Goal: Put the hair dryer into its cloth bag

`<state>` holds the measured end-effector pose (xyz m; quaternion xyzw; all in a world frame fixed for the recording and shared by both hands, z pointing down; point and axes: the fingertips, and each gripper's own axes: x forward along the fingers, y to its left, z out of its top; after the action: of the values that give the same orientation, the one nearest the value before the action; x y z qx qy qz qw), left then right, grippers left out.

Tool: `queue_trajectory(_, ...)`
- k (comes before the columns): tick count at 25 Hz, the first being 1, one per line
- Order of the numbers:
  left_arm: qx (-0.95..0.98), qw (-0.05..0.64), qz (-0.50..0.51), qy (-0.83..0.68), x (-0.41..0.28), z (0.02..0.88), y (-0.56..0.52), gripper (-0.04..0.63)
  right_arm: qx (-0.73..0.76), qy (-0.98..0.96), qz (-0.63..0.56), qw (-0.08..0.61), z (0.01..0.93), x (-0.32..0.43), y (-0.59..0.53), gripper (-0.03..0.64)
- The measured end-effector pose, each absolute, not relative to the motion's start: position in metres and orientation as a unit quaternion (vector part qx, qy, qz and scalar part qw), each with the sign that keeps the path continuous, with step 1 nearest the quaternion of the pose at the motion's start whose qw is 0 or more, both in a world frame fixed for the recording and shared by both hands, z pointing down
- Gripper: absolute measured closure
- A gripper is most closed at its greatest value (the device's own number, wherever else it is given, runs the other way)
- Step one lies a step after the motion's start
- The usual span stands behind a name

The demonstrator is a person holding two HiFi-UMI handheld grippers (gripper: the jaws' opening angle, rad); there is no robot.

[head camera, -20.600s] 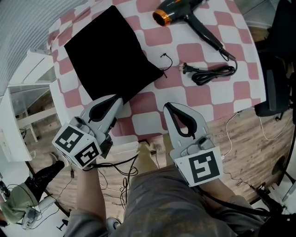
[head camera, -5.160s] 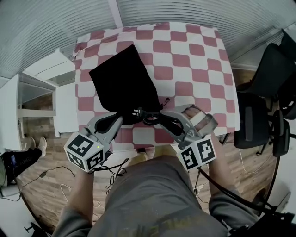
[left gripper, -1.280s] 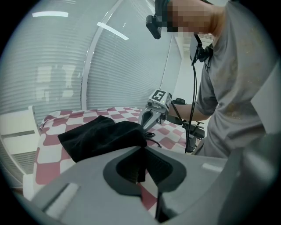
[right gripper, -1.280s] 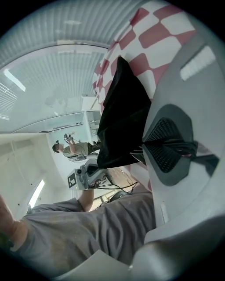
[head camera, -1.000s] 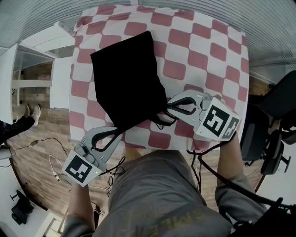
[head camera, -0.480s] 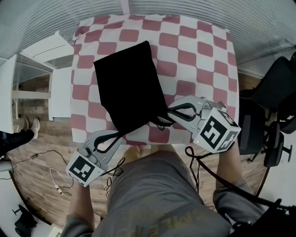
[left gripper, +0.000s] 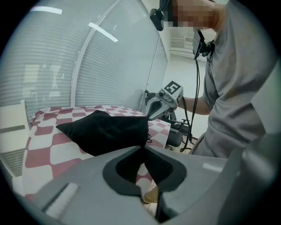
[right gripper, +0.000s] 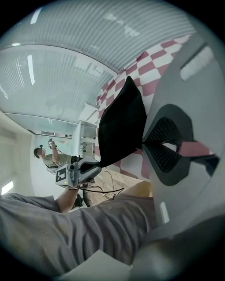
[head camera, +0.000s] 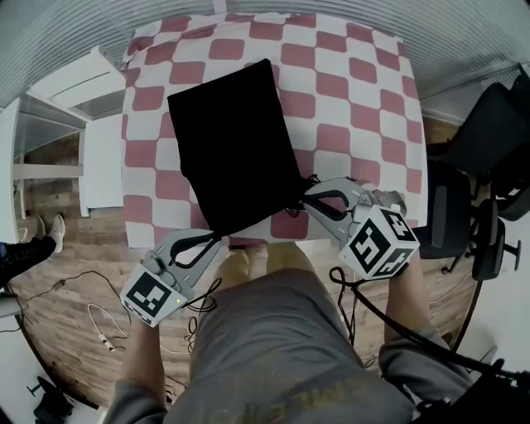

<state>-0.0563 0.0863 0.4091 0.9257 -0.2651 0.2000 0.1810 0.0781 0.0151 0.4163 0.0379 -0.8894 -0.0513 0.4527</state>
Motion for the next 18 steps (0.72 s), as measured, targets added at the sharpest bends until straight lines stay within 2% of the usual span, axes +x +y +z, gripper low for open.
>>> queue_trajectory(18, 0.916, 0.192, 0.213, -0.282, -0.061, 0.455, 0.094, 0.571, 0.114, -0.857, -0.058, 0.498, 0.458, 0.077, 0.030, 0.581)
